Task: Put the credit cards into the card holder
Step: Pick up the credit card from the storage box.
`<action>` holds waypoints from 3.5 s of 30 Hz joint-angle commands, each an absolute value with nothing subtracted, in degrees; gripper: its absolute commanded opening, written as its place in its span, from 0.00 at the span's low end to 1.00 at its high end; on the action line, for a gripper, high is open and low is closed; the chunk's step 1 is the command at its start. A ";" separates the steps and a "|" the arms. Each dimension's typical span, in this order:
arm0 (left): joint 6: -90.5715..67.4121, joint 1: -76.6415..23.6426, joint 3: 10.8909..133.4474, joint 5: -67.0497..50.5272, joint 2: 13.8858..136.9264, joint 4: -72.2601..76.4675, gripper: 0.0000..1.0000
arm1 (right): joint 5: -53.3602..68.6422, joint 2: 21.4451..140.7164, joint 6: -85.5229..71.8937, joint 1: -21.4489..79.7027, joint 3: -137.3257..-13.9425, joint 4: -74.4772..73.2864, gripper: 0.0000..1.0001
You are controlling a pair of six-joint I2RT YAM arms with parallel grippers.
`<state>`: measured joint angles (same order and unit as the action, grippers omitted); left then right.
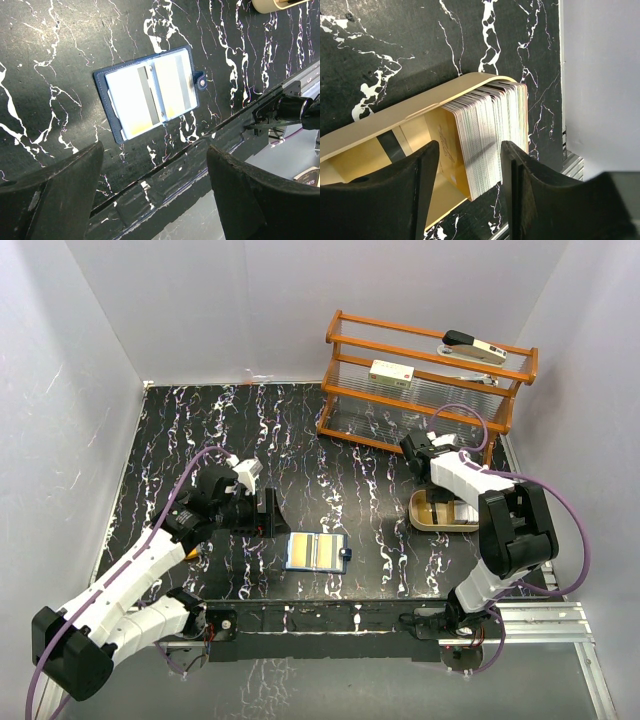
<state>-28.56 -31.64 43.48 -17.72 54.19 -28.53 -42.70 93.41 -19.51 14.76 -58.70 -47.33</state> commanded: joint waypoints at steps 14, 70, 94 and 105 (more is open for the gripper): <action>-28.30 -31.59 44.33 -15.48 52.00 -29.95 0.83 | -45.20 92.76 -18.05 14.23 -60.21 -45.18 0.37; -28.30 -31.56 43.79 -12.92 51.91 -30.31 0.99 | -44.07 94.10 -16.83 14.15 -60.17 -44.41 0.35; -28.04 -31.60 44.02 -13.13 52.73 -30.40 0.98 | -46.29 91.46 -16.82 14.04 -61.26 -45.12 0.10; -27.87 -31.63 43.86 -13.83 52.75 -29.98 0.99 | -42.13 89.16 -16.72 14.15 -62.73 -45.67 0.00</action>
<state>-28.51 -31.64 43.48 -12.93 53.10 -29.26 -41.78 92.31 -16.62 14.46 -60.20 -46.11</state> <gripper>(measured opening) 0.984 0.009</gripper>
